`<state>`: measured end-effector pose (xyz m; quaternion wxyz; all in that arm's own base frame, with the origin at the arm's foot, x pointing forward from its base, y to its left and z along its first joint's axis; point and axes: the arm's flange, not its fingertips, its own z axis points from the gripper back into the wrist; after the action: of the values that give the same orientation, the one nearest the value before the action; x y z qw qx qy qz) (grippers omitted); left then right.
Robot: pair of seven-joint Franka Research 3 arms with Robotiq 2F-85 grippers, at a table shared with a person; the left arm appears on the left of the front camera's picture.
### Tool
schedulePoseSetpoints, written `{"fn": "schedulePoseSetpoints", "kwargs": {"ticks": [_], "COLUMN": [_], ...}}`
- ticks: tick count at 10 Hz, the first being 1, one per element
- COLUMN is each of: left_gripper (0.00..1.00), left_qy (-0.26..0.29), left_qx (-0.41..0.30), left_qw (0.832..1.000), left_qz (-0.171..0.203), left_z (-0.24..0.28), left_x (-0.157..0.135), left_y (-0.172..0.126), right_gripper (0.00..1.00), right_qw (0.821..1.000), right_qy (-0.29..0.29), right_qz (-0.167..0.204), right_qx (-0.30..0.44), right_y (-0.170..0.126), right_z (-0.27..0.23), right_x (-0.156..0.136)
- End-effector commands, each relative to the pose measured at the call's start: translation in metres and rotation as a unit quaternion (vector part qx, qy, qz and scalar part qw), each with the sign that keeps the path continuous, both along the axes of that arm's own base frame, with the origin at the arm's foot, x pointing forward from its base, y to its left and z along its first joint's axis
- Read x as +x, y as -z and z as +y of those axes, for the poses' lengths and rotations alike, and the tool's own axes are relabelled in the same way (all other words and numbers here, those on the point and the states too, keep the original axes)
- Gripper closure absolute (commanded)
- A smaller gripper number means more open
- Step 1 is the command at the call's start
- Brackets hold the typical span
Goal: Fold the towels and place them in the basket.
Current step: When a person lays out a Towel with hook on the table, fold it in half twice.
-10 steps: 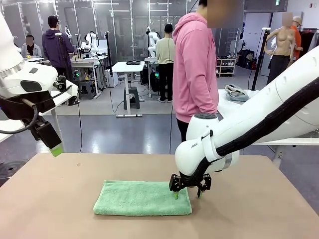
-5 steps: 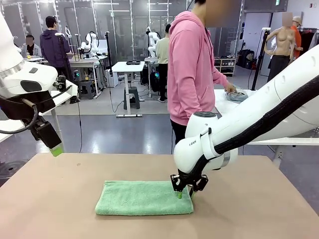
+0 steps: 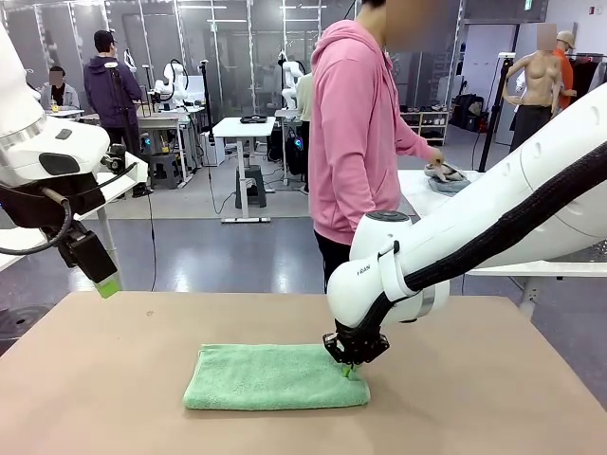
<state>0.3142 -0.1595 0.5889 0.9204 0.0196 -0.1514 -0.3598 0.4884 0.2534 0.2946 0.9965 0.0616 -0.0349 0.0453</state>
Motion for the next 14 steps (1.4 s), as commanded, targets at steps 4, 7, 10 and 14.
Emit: {"fn": "schedulePoseSetpoints", "kwargs": {"ticks": [4, 7, 10, 14], "left_gripper": [0.00, 0.00, 0.00, 0.00], "left_qy": [-0.009, -0.009, -0.009, -0.009], "left_qx": [0.002, 0.002, 0.002, 0.002], "left_qw": [1.000, 1.000, 1.000, 1.000], "left_qz": [-0.004, -0.004, -0.004, -0.004], "left_z": [-0.003, -0.003, -0.003, -0.003], "left_x": [0.002, 0.002, 0.002, 0.002], "left_y": [-0.004, -0.004, -0.004, -0.004], "right_gripper": [1.00, 1.00, 1.00, 1.00], "right_qw": [0.997, 0.985, 0.989, 0.994], "right_qy": [-0.014, 0.005, -0.024, -0.080], "right_qz": [-0.007, -0.040, -0.063, -0.063], "right_qx": [-0.081, -0.165, -0.130, -0.049], "right_y": [-0.029, -0.082, -0.123, -0.131], "right_z": [-0.025, -0.051, -0.042, 0.028], "right_x": [-0.015, -0.034, -0.044, -0.034]}}
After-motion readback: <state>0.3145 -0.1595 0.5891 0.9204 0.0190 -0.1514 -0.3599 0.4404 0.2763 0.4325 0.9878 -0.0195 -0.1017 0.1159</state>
